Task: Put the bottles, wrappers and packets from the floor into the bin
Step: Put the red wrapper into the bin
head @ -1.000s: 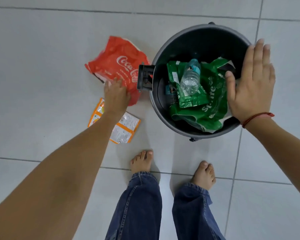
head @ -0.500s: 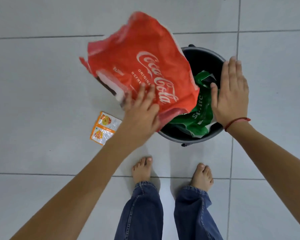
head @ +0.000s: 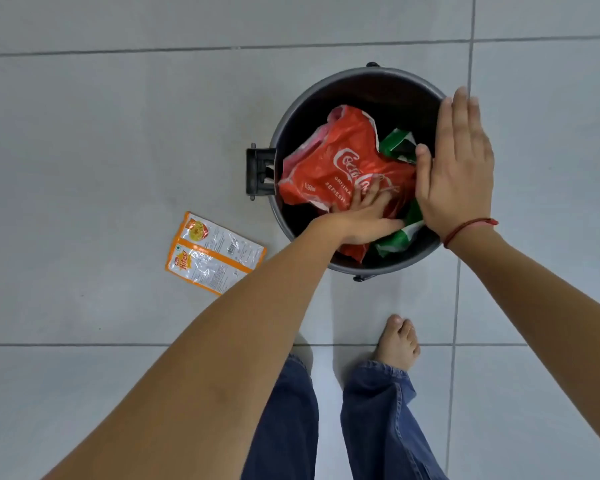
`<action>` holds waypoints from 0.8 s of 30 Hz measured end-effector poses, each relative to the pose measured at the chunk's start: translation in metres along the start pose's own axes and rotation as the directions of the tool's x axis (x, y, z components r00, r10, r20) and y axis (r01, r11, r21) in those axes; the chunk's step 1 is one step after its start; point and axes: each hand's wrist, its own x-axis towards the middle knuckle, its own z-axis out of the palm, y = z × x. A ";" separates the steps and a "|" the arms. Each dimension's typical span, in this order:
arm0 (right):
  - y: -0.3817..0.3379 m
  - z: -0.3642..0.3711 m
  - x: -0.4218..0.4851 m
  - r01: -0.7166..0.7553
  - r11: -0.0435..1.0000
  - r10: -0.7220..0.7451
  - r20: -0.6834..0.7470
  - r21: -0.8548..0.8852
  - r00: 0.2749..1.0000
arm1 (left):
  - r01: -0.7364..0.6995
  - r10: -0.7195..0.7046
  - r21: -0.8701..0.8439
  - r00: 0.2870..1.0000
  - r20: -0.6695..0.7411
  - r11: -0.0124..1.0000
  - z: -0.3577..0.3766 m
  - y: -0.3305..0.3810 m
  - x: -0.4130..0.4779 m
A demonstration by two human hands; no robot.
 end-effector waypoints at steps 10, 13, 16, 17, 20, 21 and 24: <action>0.002 0.001 -0.001 0.011 1.000 -0.011 -0.017 0.003 1.000 | -0.419 0.081 -0.070 0.333 -0.939 0.905 -0.026 -0.032 -0.109; 0.002 0.002 -0.001 0.018 1.000 -0.018 -0.021 -0.004 1.000 | -0.065 -0.111 -0.115 0.062 -0.992 0.991 -0.016 -0.093 -0.106; 0.004 0.001 -0.002 0.029 1.000 -0.029 -0.036 -0.004 0.999 | 0.297 -0.383 -0.308 0.243 -0.891 0.904 0.006 -0.147 -0.080; 0.004 0.002 -0.002 0.037 0.999 -0.037 -0.042 -0.002 0.998 | 0.380 -0.498 -0.367 0.347 -0.794 0.849 0.016 -0.162 -0.070; 0.005 0.004 -0.003 0.051 0.999 -0.050 -0.059 0.007 0.997 | 0.506 -0.683 -0.460 0.550 -0.480 0.730 0.043 -0.191 -0.050; 0.006 0.005 -0.003 0.058 0.998 -0.058 -0.064 0.002 0.996 | 0.529 -0.700 -0.460 0.579 -0.419 0.713 0.050 -0.197 -0.045; 0.007 0.006 -0.003 0.071 0.997 -0.072 -0.075 -0.011 0.995 | 0.569 -0.690 -0.391 0.582 -0.430 0.724 0.068 -0.202 -0.037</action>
